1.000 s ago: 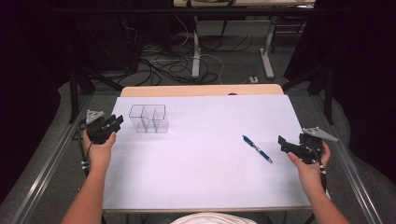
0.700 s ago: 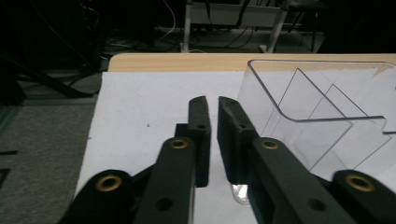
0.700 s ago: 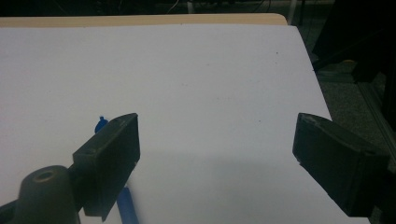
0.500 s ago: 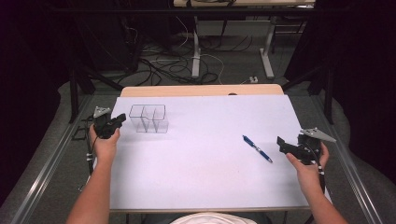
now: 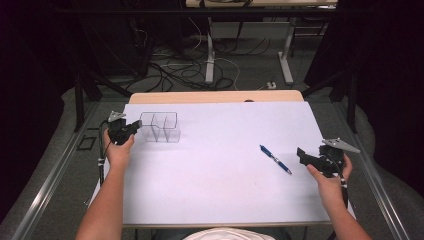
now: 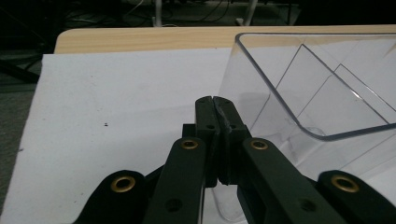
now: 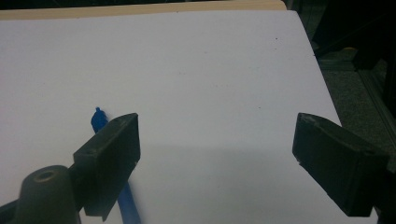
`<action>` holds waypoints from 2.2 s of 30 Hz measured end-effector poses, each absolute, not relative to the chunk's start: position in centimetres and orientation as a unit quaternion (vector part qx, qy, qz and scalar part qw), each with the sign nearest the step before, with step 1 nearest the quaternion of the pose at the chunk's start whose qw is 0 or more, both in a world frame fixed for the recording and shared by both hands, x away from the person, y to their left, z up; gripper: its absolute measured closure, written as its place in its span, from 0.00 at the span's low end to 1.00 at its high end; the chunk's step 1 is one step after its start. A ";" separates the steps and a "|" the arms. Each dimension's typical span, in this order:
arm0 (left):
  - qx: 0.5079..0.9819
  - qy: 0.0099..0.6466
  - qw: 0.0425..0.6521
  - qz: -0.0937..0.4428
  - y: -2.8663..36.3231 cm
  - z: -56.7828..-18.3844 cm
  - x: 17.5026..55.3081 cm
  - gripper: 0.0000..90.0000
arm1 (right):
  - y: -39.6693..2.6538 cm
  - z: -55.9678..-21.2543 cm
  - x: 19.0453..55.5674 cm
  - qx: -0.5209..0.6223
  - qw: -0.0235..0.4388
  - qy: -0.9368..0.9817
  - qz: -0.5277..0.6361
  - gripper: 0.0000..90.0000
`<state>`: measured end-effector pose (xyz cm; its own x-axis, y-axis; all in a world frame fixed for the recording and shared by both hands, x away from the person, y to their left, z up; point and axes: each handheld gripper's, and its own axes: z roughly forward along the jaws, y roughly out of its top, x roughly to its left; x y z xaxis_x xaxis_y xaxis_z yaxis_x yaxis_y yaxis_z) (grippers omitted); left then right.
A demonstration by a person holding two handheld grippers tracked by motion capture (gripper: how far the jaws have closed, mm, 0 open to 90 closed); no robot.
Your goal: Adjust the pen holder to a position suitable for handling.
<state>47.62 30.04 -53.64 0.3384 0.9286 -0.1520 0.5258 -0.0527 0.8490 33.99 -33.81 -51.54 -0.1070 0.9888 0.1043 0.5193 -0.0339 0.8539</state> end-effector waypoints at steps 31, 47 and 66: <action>0.722 0.495 0.438 0.203 26.8 -53.2 47.0 1.00 | -33.6 -51.5 33.9 0.598 0.290 0.634 0.396 0.17; 0.731 0.476 0.458 0.170 22.0 -52.8 47.4 1.00 | -33.4 -51.6 34.0 0.593 0.288 0.642 0.392 0.18; 0.739 0.460 0.469 0.147 14.5 -52.8 47.5 1.00 | -33.2 -51.8 34.1 0.585 0.281 0.651 0.395 0.19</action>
<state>47.49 14.46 -52.83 0.5342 0.8179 -0.2135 0.5413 -0.1370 0.8296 34.13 -33.17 -51.80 -0.1578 0.9828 0.0959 0.5392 0.0044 0.8422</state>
